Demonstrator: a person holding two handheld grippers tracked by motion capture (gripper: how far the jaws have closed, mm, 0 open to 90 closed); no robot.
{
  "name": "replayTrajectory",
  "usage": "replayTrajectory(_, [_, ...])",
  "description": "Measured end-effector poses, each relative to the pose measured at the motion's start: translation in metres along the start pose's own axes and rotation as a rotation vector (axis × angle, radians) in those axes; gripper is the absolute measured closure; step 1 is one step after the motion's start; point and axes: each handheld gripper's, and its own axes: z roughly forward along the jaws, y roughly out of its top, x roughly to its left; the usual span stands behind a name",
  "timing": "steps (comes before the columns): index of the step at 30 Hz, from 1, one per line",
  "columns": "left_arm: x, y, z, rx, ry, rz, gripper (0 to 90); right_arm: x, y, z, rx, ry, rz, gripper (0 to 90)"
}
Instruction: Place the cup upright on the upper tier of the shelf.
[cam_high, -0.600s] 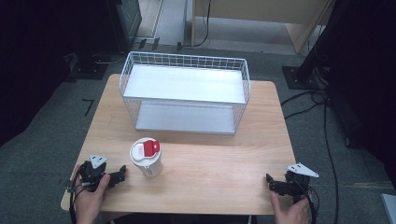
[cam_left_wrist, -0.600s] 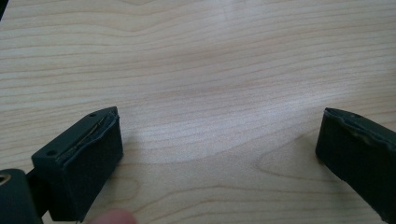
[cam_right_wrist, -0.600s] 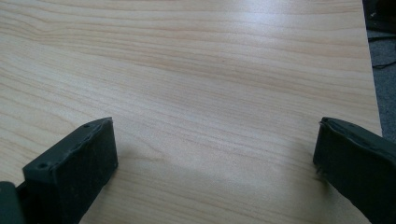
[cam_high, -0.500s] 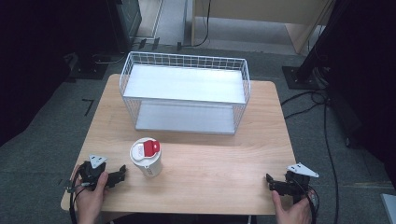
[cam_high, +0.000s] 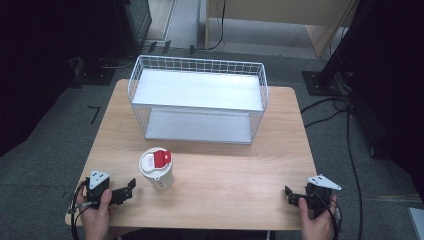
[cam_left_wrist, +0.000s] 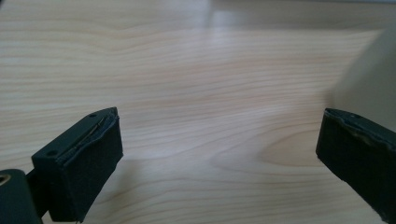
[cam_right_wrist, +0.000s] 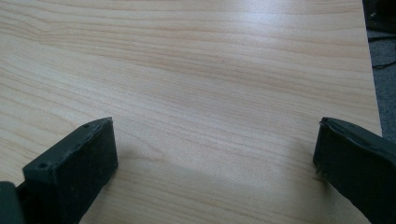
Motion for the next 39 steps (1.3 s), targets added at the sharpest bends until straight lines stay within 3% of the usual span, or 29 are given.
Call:
replayTrajectory(3, [-0.005,0.001,-0.003,-0.022,-0.029,0.011,0.7,0.000,0.000,0.000,-0.001,0.000,0.001,0.0])
replayTrajectory(4, [-0.010,0.001,-0.007,-0.034,-0.063,0.028,0.7,0.000,0.000,0.000,0.000,0.000,0.001,0.0])
replayTrajectory(6, [-0.014,0.002,-0.009,-0.057,-0.089,0.027,0.7,0.000,0.000,0.000,0.000,0.000,-0.001,0.0])
replayTrajectory(16, [-0.034,0.004,-0.010,-0.094,-0.157,0.048,0.7,0.000,0.000,0.000,0.000,0.000,0.000,0.0])
replayTrajectory(17, [-0.039,0.004,-0.010,-0.102,-0.184,0.053,0.7,0.000,0.000,0.000,0.000,0.000,-0.001,0.0])
replayTrajectory(24, [-0.050,0.008,-0.007,-0.131,-0.245,0.057,0.7,0.000,0.000,0.000,0.000,0.000,0.000,0.0])
replayTrajectory(33, [-0.060,0.011,-0.001,-0.162,-0.255,0.058,0.0,0.000,0.000,0.000,0.000,0.000,0.000,0.0])
replayTrajectory(35, [-0.063,0.011,-0.001,-0.179,-0.246,0.074,0.0,0.000,0.000,0.000,0.000,0.000,0.001,0.0])
replayTrajectory(39, [-0.076,0.014,0.004,-0.159,-0.200,0.109,0.0,0.000,0.000,0.000,0.000,0.000,0.000,0.0])
